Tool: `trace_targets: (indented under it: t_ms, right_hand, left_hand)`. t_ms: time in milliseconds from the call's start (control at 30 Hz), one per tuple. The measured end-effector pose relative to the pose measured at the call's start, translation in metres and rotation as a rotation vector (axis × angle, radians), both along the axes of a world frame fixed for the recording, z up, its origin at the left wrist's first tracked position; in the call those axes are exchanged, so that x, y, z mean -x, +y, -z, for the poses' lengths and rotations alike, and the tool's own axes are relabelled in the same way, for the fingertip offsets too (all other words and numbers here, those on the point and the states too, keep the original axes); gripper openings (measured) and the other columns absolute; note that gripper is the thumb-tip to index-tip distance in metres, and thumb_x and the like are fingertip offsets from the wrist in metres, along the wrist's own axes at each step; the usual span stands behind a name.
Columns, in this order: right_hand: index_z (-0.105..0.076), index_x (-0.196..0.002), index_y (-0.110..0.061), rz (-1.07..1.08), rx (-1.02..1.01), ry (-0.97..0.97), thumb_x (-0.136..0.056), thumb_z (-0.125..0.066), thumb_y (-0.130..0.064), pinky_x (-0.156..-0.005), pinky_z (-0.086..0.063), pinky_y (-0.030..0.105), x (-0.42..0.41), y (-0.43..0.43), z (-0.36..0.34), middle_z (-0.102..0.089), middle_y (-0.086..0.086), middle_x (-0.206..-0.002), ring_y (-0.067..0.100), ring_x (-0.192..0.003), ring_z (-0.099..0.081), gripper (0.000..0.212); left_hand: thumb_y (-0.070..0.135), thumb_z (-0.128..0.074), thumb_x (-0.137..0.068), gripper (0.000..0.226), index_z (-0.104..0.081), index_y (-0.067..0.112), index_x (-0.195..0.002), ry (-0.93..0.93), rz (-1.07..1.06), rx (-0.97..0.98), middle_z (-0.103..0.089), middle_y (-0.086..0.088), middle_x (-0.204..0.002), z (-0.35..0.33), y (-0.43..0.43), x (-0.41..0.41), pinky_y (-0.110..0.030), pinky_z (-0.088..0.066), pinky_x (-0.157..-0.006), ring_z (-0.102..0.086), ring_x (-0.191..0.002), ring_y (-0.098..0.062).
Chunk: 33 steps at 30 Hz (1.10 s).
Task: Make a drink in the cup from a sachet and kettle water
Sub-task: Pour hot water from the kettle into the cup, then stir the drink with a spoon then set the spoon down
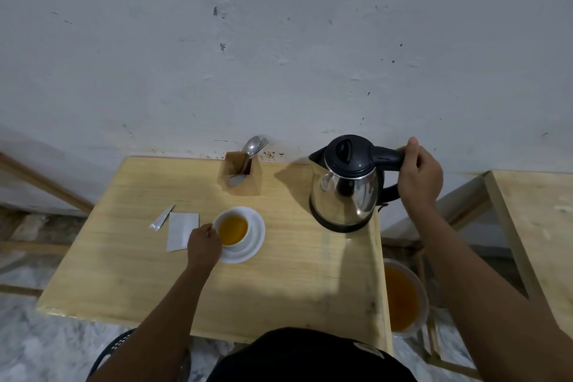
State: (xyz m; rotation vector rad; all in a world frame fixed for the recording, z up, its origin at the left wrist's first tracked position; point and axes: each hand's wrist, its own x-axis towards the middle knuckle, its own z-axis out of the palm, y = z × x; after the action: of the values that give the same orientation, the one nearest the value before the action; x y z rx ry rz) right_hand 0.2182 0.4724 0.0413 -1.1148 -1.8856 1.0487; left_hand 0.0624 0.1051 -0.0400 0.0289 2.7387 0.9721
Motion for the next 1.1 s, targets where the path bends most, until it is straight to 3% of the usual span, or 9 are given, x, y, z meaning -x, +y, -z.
trace_targets:
  t_ms: [100, 233, 400, 567, 700, 800, 900, 967, 1100]
  right_hand:
    - [-0.061, -0.110, -0.023, 0.034, 0.027, 0.065, -0.096, -0.040, -0.058, -0.083, -0.048, 0.030, 0.005, -0.018, 0.003, -0.061, -0.003, -0.108, 0.011, -0.098, -0.056, 0.043]
    - [-0.058, -0.115, -0.021, 0.032, 0.002, 0.047, -0.088, -0.056, -0.057, -0.091, -0.046, 0.031, 0.008, -0.030, 0.002, -0.055, -0.001, -0.117, 0.015, -0.111, -0.051, 0.045]
    - [-0.052, -0.127, -0.021, 0.066, -0.014, 0.012, -0.090, -0.054, -0.049, -0.105, -0.042, 0.041, 0.012, -0.039, -0.011, -0.048, 0.003, -0.131, 0.019, -0.124, -0.044, 0.047]
    - [-0.063, -0.110, -0.015, -0.042, -0.488, 0.030, -0.085, -0.066, -0.026, -0.108, -0.033, 0.056, 0.034, -0.099, -0.025, -0.056, 0.007, -0.121, 0.020, -0.115, -0.048, 0.028]
    - [-0.072, -0.093, -0.011, -0.422, -0.673, 0.172, -0.083, -0.066, -0.010, -0.085, -0.049, 0.039, 0.066, -0.161, -0.019, -0.067, 0.005, -0.097, 0.020, -0.092, -0.060, 0.012]
    - [-0.071, -0.101, -0.018, -0.638, -0.509, -0.028, -0.089, -0.061, -0.017, -0.070, -0.052, 0.034, 0.092, -0.184, -0.003, -0.069, -0.003, -0.095, 0.016, -0.087, -0.062, 0.016]
    - [-0.062, -0.120, -0.023, -0.728, -0.266, -0.375, -0.090, -0.059, -0.022, -0.080, -0.052, 0.039, 0.126, -0.187, 0.019, -0.063, -0.001, -0.112, 0.019, -0.103, -0.058, 0.030]
    - [-0.054, -0.131, -0.025, -0.753, -0.245, -0.557, -0.090, -0.059, -0.021, -0.087, -0.051, 0.042, 0.145, -0.186, 0.032, -0.058, 0.001, -0.122, 0.022, -0.113, -0.053, 0.041]
    - [-0.049, -0.136, -0.024, -0.736, -0.278, -0.687, -0.089, -0.060, -0.024, -0.093, -0.048, 0.040, 0.172, -0.187, 0.047, -0.054, 0.004, -0.128, 0.024, -0.118, -0.049, 0.048]
  left_hand:
    - [0.002, -0.039, -0.091, 0.028, -0.064, -0.010, -0.083, -0.013, 0.003, -0.018, -0.062, -0.028, -0.081, -0.001, 0.000, -0.002, -0.032, -0.033, -0.058, -0.049, -0.072, -0.028]
    - [0.004, -0.039, -0.092, 0.027, -0.062, 0.001, -0.079, -0.021, 0.020, -0.046, -0.061, -0.025, -0.079, -0.004, -0.002, -0.002, -0.025, -0.031, -0.055, -0.048, -0.071, -0.025]
    - [0.005, -0.040, -0.094, 0.023, -0.056, 0.009, -0.079, -0.026, 0.062, -0.076, -0.059, -0.016, -0.078, -0.009, -0.004, -0.003, -0.021, -0.034, -0.058, -0.051, -0.075, -0.026]
    - [0.005, -0.043, -0.094, 0.028, -0.067, -0.008, -0.087, -0.075, 0.139, -0.103, -0.067, -0.027, -0.081, -0.008, -0.014, 0.004, -0.028, -0.040, -0.061, -0.060, -0.075, -0.035]
    - [0.008, -0.046, -0.094, 0.023, -0.067, 0.000, -0.091, -0.156, 0.171, -0.140, -0.066, -0.015, -0.081, -0.009, -0.022, 0.010, -0.031, -0.043, -0.072, -0.060, -0.079, -0.029]
    - [0.003, -0.053, -0.089, 0.017, -0.068, 0.012, -0.088, -0.251, 0.180, -0.220, -0.066, -0.007, -0.084, -0.011, -0.028, 0.014, -0.032, -0.045, -0.076, -0.060, -0.082, -0.022]
    - [0.007, -0.050, -0.092, 0.025, -0.067, 0.025, -0.091, -0.298, 0.189, -0.300, -0.068, -0.004, -0.088, -0.016, -0.037, 0.020, -0.037, -0.053, -0.079, -0.065, -0.078, -0.020]
    - [0.003, -0.046, -0.094, 0.027, -0.064, 0.021, -0.102, -0.294, 0.258, -0.273, -0.066, -0.006, -0.095, -0.016, -0.041, 0.023, -0.027, -0.054, -0.074, -0.065, -0.074, -0.015]
    - [0.006, -0.051, -0.091, 0.029, -0.065, 0.015, -0.116, -0.278, 0.383, -0.201, -0.067, -0.005, -0.108, -0.011, -0.048, 0.035, -0.018, -0.053, -0.070, -0.069, -0.079, -0.016]
